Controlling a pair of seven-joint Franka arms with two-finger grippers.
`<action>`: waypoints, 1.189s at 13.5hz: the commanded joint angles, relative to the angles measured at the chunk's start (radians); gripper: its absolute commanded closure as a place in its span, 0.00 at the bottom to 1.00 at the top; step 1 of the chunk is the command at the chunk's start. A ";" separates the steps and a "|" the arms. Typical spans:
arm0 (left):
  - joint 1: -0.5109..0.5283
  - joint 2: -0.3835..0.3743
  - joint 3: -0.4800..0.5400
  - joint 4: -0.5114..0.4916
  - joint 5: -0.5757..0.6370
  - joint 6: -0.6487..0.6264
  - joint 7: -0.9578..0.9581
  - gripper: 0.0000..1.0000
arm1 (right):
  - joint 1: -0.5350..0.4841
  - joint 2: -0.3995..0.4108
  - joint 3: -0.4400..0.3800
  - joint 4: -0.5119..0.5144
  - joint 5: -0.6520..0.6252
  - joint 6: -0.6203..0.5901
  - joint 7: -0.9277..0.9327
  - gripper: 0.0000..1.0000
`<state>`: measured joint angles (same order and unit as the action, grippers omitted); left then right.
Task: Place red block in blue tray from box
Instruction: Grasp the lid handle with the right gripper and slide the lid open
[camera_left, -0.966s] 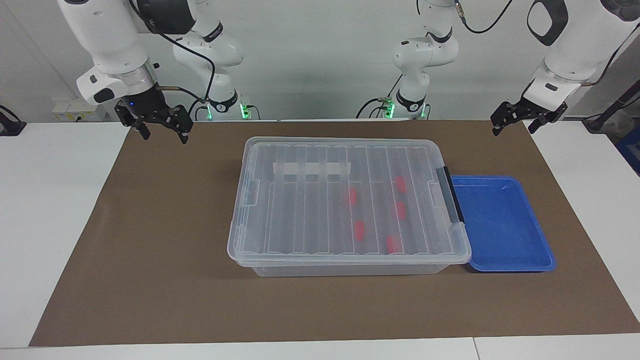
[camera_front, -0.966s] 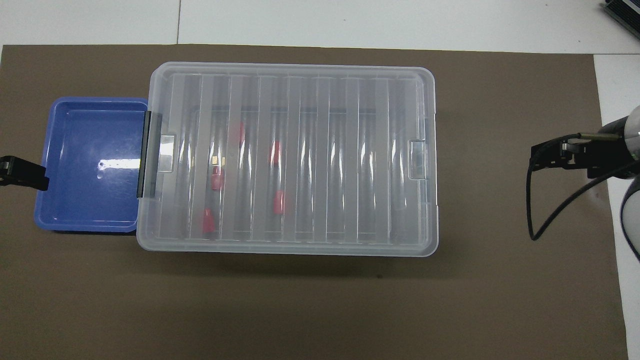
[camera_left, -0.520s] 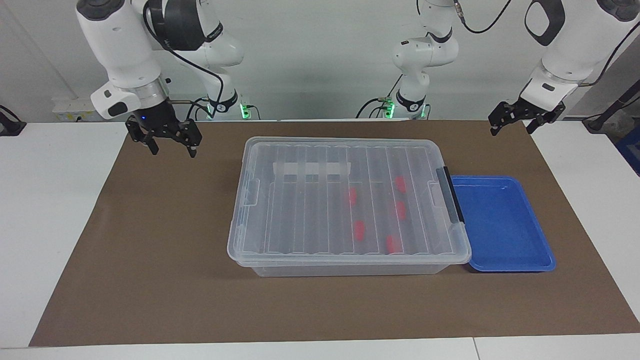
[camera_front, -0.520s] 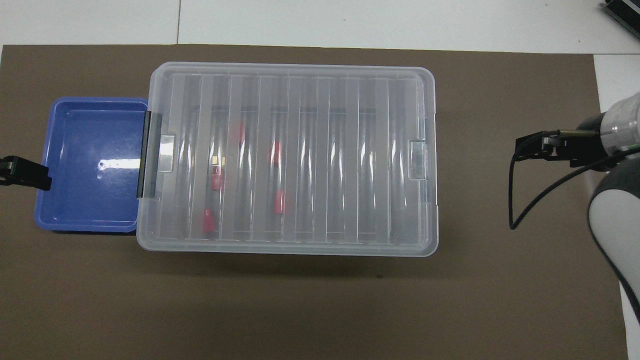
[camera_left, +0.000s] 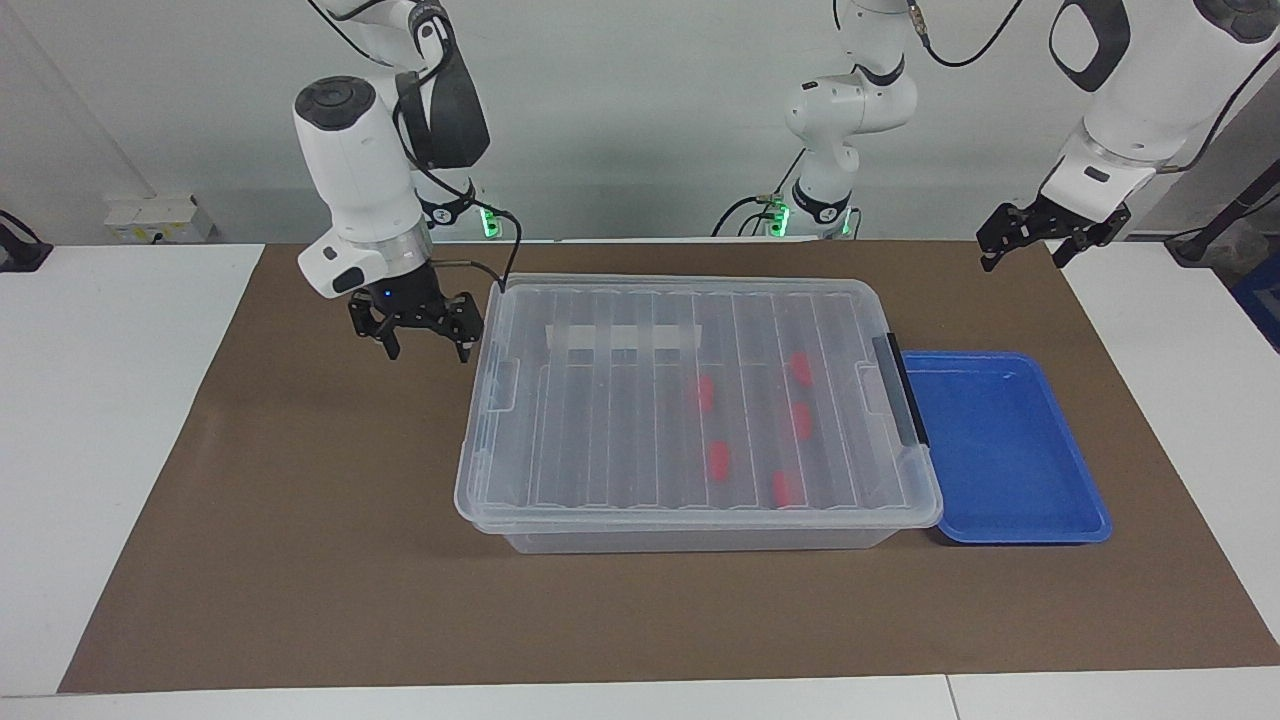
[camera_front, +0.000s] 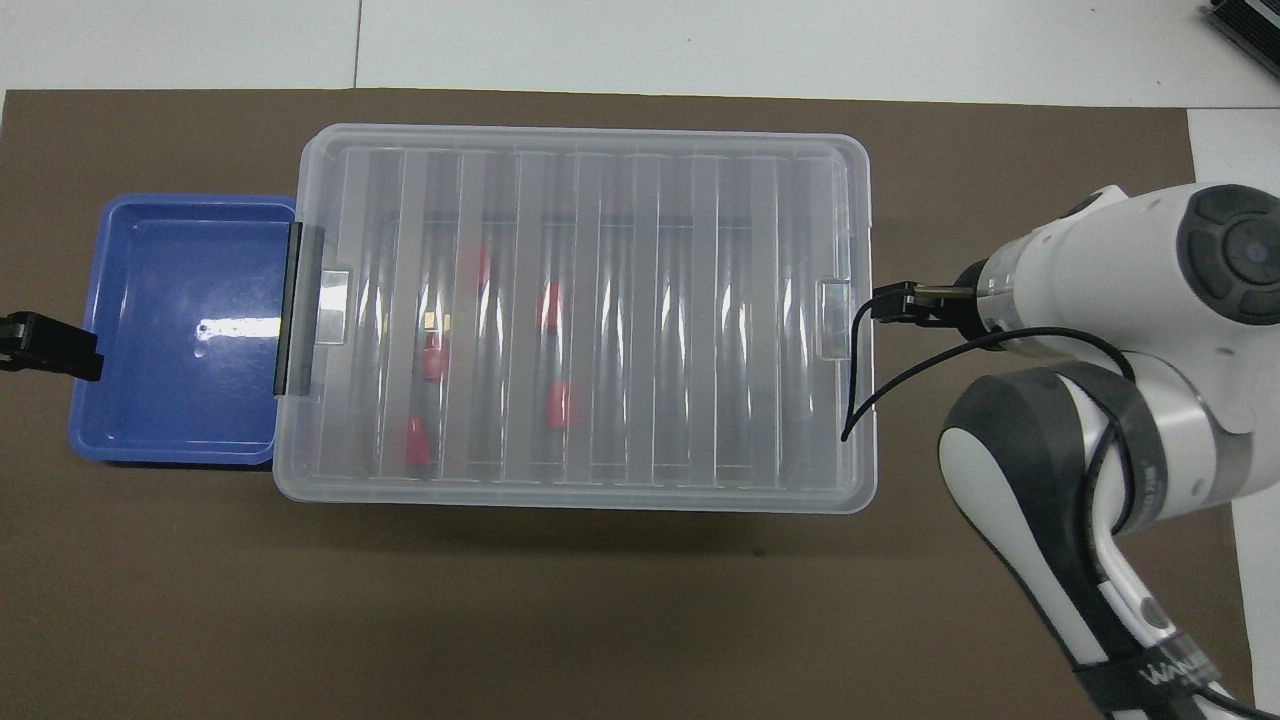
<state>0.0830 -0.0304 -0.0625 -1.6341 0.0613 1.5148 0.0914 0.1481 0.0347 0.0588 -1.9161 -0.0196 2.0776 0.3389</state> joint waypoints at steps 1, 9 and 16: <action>-0.009 -0.017 0.009 -0.012 0.009 0.008 0.002 0.00 | 0.031 -0.003 0.006 -0.056 0.006 0.052 0.035 0.00; 0.006 -0.019 0.009 -0.012 0.009 0.008 0.002 0.00 | 0.013 -0.029 0.003 -0.109 0.004 0.032 -0.082 0.00; 0.003 -0.019 0.007 -0.012 0.009 0.004 -0.001 0.00 | -0.143 -0.064 0.001 -0.107 0.004 -0.057 -0.240 0.00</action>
<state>0.0865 -0.0306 -0.0537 -1.6341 0.0613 1.5148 0.0914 0.0542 0.0104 0.0539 -1.9944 -0.0190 2.0305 0.1538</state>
